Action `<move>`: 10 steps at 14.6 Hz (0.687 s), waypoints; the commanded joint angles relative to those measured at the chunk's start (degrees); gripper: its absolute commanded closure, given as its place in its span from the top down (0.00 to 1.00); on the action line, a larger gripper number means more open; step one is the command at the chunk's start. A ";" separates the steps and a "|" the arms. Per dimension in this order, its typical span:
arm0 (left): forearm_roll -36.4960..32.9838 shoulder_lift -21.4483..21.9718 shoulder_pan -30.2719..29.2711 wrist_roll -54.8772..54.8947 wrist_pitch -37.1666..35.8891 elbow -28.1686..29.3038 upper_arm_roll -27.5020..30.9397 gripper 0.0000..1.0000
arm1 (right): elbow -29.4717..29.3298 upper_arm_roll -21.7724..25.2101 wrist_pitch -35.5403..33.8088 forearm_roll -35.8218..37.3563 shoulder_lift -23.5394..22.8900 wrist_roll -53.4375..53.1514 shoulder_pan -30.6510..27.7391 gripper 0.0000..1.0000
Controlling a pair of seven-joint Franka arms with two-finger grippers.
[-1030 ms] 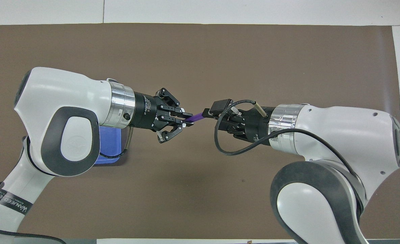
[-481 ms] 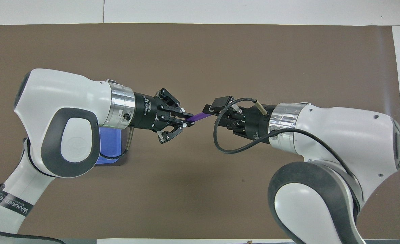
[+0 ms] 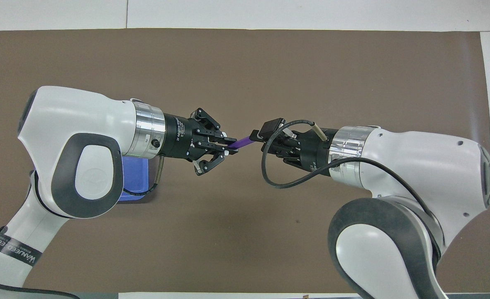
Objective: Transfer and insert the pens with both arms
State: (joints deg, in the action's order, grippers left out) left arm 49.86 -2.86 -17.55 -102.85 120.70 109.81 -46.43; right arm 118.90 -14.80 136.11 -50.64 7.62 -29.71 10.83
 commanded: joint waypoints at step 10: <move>1.82 2.59 0.77 -0.60 1.56 1.98 0.29 0.00 | 0.72 -0.15 1.26 -1.48 0.38 -1.93 0.15 0.00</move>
State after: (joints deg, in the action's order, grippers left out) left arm 49.88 -2.69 -17.42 -102.88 120.97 110.18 -46.47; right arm 118.89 -14.78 136.22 -50.78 7.63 -30.19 10.89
